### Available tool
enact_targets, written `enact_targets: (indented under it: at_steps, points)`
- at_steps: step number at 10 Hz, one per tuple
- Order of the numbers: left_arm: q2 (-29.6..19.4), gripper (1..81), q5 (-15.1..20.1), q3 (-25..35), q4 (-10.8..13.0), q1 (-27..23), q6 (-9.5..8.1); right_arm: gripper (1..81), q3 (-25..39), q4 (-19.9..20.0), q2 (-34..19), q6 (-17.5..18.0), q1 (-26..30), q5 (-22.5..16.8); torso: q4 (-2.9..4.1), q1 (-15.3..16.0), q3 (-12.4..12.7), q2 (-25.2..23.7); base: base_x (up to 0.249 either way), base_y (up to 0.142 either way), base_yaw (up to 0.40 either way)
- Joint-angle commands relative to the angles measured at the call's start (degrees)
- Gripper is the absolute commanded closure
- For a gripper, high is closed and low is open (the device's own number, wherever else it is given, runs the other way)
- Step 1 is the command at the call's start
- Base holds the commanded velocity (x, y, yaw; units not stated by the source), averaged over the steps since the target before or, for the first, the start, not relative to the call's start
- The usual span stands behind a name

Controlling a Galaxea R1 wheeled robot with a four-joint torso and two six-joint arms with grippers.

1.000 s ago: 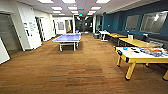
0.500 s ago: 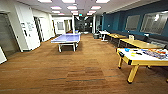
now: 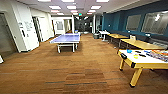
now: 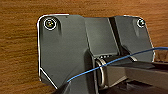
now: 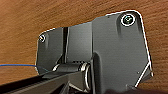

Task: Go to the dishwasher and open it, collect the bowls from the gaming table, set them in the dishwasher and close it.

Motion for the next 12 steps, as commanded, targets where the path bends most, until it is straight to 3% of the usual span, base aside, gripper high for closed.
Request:
enact_targets:
  at_steps: [1, 12]
  points:
    - [0.04, 1.0, 3.01, 0.09, -0.26, -2.80, -0.11, 1.0, 0.35, -1.01, -0.88, -0.17, 2.66, -2.17, 0.00, 0.01, 0.00, 0.00, 0.241, 0.000, 0.000]
    - [0.57, 1.0, 3.01, 0.09, -0.26, -2.01, -0.11, 1.0, 0.35, -1.55, -1.06, -0.26, 2.39, -2.17, 0.00, 0.01, 0.00, 0.00, 0.241, 0.000, 0.000]
